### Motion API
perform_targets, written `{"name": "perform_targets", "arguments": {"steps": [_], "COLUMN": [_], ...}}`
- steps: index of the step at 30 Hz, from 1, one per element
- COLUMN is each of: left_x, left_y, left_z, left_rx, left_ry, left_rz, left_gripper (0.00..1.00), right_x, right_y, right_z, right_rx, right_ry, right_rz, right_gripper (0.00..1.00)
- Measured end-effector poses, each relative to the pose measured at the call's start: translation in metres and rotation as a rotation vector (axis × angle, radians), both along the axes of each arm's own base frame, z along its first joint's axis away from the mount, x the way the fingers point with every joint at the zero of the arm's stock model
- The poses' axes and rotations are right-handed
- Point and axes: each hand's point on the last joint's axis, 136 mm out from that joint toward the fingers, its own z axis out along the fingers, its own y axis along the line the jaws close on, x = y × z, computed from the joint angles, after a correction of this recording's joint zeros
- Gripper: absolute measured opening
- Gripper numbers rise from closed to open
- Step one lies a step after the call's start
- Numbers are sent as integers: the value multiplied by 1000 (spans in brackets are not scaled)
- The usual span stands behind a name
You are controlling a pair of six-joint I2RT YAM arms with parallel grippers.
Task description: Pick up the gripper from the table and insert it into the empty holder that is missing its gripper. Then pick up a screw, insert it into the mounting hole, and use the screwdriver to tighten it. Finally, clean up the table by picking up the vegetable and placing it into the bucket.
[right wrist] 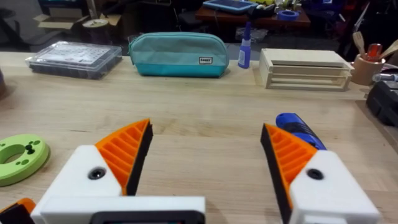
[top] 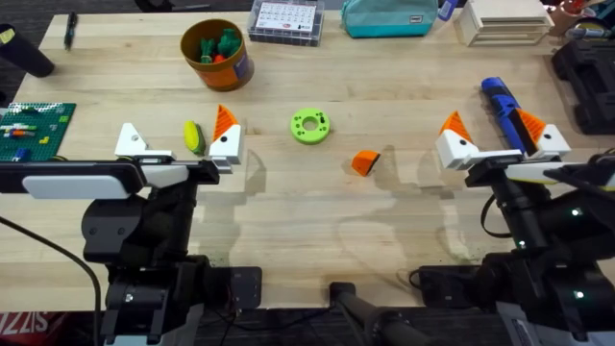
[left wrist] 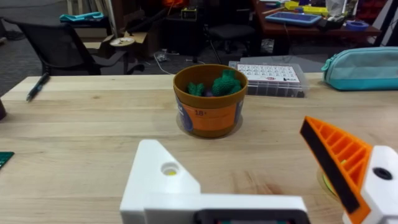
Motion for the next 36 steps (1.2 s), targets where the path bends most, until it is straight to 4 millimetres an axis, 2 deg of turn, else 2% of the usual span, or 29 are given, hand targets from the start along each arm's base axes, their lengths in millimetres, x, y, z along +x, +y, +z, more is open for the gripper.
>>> {"name": "perform_targets", "arguments": {"steps": [13,16,17,18,20,24,28,32,36], "left_x": [0,-1,-5,-8,-13,-21,-25,-19,0], "left_y": [0,0,0,1,3,7,9,9,9], "left_z": [0,-8,-18,-18,-11,11,14,20,29], "left_rx": [0,0,0,1,2,7,16,22,29], "left_ry": [1,37,114,146,200,326,567,795,934], "left_rz": [0,0,1,4,17,39,48,48,45], "left_gripper": [980,980,981,981,980,981,981,981,981], "right_x": [0,0,-3,-5,-8,-12,-10,-3,14], "right_y": [0,0,0,1,1,3,10,12,13], "right_z": [0,-1,-3,-5,-6,7,23,34,47], "right_rx": [-4,-5,-4,-4,-3,0,13,24,31], "right_ry": [1,6,44,79,144,266,449,649,757], "right_rz": [0,0,2,5,9,21,55,70,76], "right_gripper": [994,994,994,992,994,994,994,994,994]}}
